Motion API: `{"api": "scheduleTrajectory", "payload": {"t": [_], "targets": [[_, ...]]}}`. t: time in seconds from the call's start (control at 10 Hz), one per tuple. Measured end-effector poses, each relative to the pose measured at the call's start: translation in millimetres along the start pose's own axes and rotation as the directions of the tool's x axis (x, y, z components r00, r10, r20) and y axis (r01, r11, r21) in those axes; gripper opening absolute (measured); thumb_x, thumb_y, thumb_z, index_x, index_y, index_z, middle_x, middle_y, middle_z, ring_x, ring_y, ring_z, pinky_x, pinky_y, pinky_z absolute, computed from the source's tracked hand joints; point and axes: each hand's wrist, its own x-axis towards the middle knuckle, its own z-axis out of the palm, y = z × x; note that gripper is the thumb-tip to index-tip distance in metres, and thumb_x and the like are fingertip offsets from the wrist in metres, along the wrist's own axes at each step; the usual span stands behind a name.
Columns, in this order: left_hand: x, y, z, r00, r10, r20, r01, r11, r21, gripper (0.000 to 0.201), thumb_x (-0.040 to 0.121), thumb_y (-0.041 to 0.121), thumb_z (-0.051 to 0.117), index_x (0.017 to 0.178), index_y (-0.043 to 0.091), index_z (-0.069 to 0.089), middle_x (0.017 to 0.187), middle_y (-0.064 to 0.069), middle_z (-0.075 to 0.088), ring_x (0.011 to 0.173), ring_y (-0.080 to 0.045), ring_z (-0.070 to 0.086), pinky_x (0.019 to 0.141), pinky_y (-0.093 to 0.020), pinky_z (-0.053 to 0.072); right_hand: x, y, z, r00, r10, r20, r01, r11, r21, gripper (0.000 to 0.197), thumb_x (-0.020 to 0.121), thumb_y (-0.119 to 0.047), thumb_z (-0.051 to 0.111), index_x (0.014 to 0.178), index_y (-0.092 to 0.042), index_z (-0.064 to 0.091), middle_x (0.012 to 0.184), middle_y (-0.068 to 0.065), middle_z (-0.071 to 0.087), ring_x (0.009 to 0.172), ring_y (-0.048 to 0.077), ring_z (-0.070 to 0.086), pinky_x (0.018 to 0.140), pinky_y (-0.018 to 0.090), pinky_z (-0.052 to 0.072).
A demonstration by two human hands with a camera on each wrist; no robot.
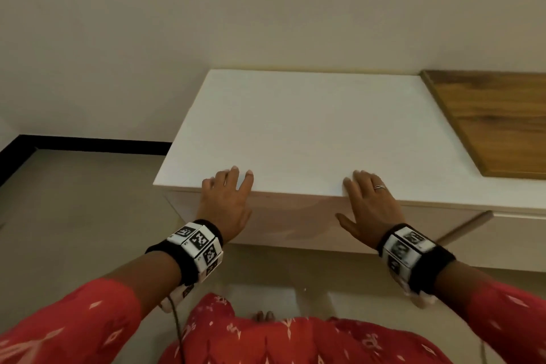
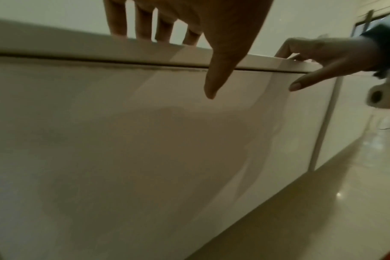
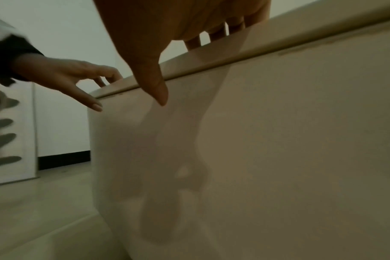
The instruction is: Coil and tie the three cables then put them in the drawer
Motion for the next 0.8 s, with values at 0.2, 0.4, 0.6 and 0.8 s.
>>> {"api": "scheduleTrajectory", "payload": {"t": [0.2, 0.4, 0.6, 0.8], "targets": [[5.0, -12.5, 16.6, 0.996, 0.072, -0.052, -0.074, 0.997, -0.026, 0.072, 0.07, 0.054, 0.051, 0.128, 0.012, 0.044, 0.12, -0.02, 0.056, 0.099, -0.033, 0.05, 0.07, -0.039, 0.043, 0.3, 21.6, 29.3, 0.984, -0.024, -0.174, 0.044, 0.992, 0.115, 0.059, 0.075, -0.042, 0.048, 0.119, -0.004, 0.045, 0.12, 0.022, 0.053, 0.113, 0.038, 0.05, 0.089, 0.044, 0.044], [0.6, -9.8, 23.0, 0.997, 0.079, -0.026, -0.081, 0.995, -0.059, 0.07, 0.076, 0.053, 0.044, 0.132, 0.012, 0.04, 0.129, -0.022, 0.043, 0.113, -0.035, 0.043, 0.078, -0.043, 0.034, -1.8, 27.7, 26.7, 0.971, -0.087, -0.222, 0.117, 0.985, 0.128, 0.051, 0.077, -0.031, 0.049, 0.12, -0.005, 0.043, 0.124, 0.02, 0.041, 0.116, 0.037, 0.042, 0.089, 0.044, 0.035], [0.8, -5.9, 12.3, 0.994, 0.104, 0.043, -0.097, 0.987, -0.129, 0.069, 0.074, 0.042, 0.039, 0.135, 0.011, 0.035, 0.135, -0.024, 0.035, 0.121, -0.038, 0.036, 0.089, -0.052, 0.043, -1.5, 21.7, 26.9, 0.997, -0.018, -0.071, 0.026, 0.993, 0.118, 0.052, 0.072, -0.025, 0.052, 0.119, -0.004, 0.044, 0.125, 0.024, 0.047, 0.118, 0.038, 0.042, 0.093, 0.044, 0.037], [11.2, -8.0, -18.0, 0.961, 0.095, 0.261, -0.052, 0.984, -0.168, 0.094, 0.066, 0.015, 0.049, 0.145, 0.014, 0.0, 0.131, -0.024, 0.046, 0.11, -0.038, 0.053, 0.063, -0.052, 0.056, 20.5, 16.0, -36.5, 0.924, 0.075, 0.376, -0.171, 0.959, 0.228, 0.071, 0.041, -0.017, 0.068, 0.11, -0.012, 0.052, 0.106, 0.017, 0.07, 0.108, 0.034, 0.053, 0.071, 0.035, 0.058]]}}
